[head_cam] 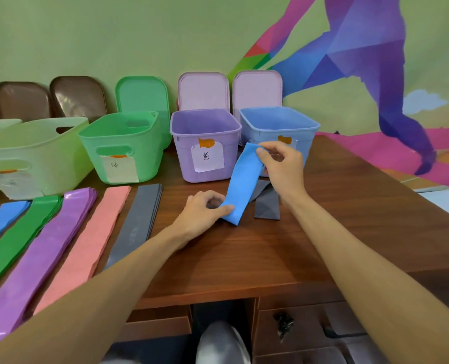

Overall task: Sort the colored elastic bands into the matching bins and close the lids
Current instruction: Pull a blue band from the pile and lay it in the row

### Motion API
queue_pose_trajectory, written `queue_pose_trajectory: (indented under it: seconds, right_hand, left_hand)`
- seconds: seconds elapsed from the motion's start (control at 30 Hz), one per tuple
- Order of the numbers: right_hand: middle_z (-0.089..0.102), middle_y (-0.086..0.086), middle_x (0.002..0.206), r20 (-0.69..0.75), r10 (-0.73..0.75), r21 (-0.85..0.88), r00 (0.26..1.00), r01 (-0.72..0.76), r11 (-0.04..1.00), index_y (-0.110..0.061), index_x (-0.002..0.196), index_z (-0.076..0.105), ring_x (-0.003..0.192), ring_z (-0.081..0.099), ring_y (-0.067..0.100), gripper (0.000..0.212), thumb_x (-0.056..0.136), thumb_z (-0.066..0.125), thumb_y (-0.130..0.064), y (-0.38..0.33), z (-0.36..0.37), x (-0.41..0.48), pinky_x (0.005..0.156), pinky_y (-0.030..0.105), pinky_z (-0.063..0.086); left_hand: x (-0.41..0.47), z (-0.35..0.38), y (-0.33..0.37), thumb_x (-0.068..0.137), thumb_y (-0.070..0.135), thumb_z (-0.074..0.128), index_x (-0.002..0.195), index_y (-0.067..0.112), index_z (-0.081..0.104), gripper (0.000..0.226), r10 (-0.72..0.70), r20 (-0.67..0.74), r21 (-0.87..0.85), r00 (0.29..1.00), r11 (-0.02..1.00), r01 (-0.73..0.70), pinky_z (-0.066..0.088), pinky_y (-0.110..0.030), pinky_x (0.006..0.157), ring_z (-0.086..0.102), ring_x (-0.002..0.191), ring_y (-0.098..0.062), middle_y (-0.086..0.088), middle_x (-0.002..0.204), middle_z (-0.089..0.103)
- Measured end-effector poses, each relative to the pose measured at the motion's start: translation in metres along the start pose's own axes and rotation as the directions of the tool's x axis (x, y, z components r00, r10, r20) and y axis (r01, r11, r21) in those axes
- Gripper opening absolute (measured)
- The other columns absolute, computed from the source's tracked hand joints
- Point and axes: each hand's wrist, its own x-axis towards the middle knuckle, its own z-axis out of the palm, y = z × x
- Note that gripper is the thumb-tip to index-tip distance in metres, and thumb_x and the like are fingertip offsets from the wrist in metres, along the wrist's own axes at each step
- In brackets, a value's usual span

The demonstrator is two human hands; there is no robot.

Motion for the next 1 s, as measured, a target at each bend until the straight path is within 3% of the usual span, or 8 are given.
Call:
queue_pose_trajectory:
  seconds: [0.07,0.2,0.33,0.43,0.53,0.6,0.77,1.0]
  right_hand:
    - [0.065,-0.002,0.080,-0.038,0.035,0.081,0.999,-0.032,0.996,-0.016,0.089,0.069,0.073,0.059,0.010,0.007,0.088,0.064,-0.011,-0.004,-0.001,0.004,0.054,0.022,0.050]
    - [0.066,0.001,0.082,-0.031,0.176,0.357,0.984,-0.153,0.921,-0.013,0.091,0.067,0.075,0.063,0.015,0.009,0.090,0.061,-0.007,-0.017,-0.002,0.012,0.057,0.023,0.050]
    - [0.067,0.004,0.085,0.039,0.225,0.512,0.974,-0.213,0.832,-0.011,0.092,0.067,0.076,0.063,0.015,0.008,0.090,0.061,-0.006,-0.032,-0.002,0.015,0.062,0.026,0.052]
    - [0.065,0.005,0.082,0.034,0.216,0.559,0.976,-0.198,0.805,-0.011,0.086,0.067,0.072,0.063,0.014,0.010,0.090,0.061,-0.003,-0.044,-0.004,0.016,0.063,0.026,0.052]
    - [0.065,0.004,0.078,-0.026,0.202,0.544,0.979,-0.156,0.824,-0.011,0.085,0.066,0.067,0.062,0.012,0.011,0.090,0.060,-0.003,-0.048,-0.009,0.020,0.059,0.025,0.051]
    - [0.066,0.002,0.079,-0.078,0.200,0.511,0.977,-0.133,0.849,-0.012,0.088,0.067,0.071,0.061,0.013,0.008,0.090,0.062,-0.006,-0.044,-0.013,0.024,0.060,0.027,0.050]
    - [0.061,-0.002,0.073,-0.265,0.256,0.405,0.930,-0.133,0.905,-0.007,0.102,0.068,0.053,0.048,0.005,0.013,0.090,0.063,-0.010,-0.030,-0.026,0.032,0.049,0.017,0.041]
    - [0.066,0.002,0.081,-0.359,0.230,0.269,0.904,-0.135,0.953,-0.016,0.090,0.068,0.050,0.055,0.006,0.008,0.090,0.062,-0.011,-0.021,-0.021,0.027,0.056,0.023,0.049]
  left_hand:
    - [0.003,-0.005,0.002,0.075,0.052,0.070,0.102,0.033,0.059,0.034,-0.011,0.053,-0.060,0.999,0.998,0.015,0.049,-0.030,0.090,0.054,0.107,-0.015,0.005,0.109,0.059]
    - [0.004,-0.011,0.018,0.080,0.024,0.074,0.124,0.017,0.048,0.052,0.104,0.086,-0.066,0.991,0.993,-0.099,0.047,-0.007,0.064,0.054,0.101,-0.007,0.009,0.116,0.054]
    - [0.009,-0.006,0.030,0.081,0.018,0.074,0.134,0.015,0.036,0.065,0.085,0.114,-0.162,0.990,0.985,-0.066,0.049,-0.016,0.071,0.056,0.101,-0.011,0.003,0.122,0.053]
    - [0.014,0.001,0.033,0.087,0.024,0.066,0.130,0.014,0.042,0.050,0.049,0.191,-0.118,0.980,0.993,-0.026,0.047,-0.014,0.057,0.058,0.083,-0.003,0.004,0.117,0.057]
    - [0.016,0.001,0.038,0.092,0.027,0.060,0.119,0.016,0.055,0.030,0.093,0.202,-0.058,0.975,0.995,-0.083,0.045,-0.010,0.055,0.060,0.076,-0.003,0.007,0.099,0.064]
    - [0.017,-0.008,0.041,0.092,0.024,0.060,0.118,0.015,0.057,0.028,0.146,0.138,-0.046,0.980,0.989,-0.141,0.049,-0.011,0.065,0.062,0.088,-0.008,0.004,0.105,0.066]
    - [0.017,-0.045,0.052,0.092,0.017,0.059,0.107,0.008,0.059,0.018,0.247,0.088,0.039,0.965,0.967,-0.251,0.052,-0.034,0.083,0.066,0.093,-0.019,-0.008,0.105,0.069]
    - [0.009,-0.040,0.053,0.099,0.035,0.042,0.106,0.012,0.047,0.024,0.019,0.245,0.332,0.969,0.938,-0.103,0.038,-0.025,0.068,0.049,0.079,-0.012,0.001,0.093,0.053]
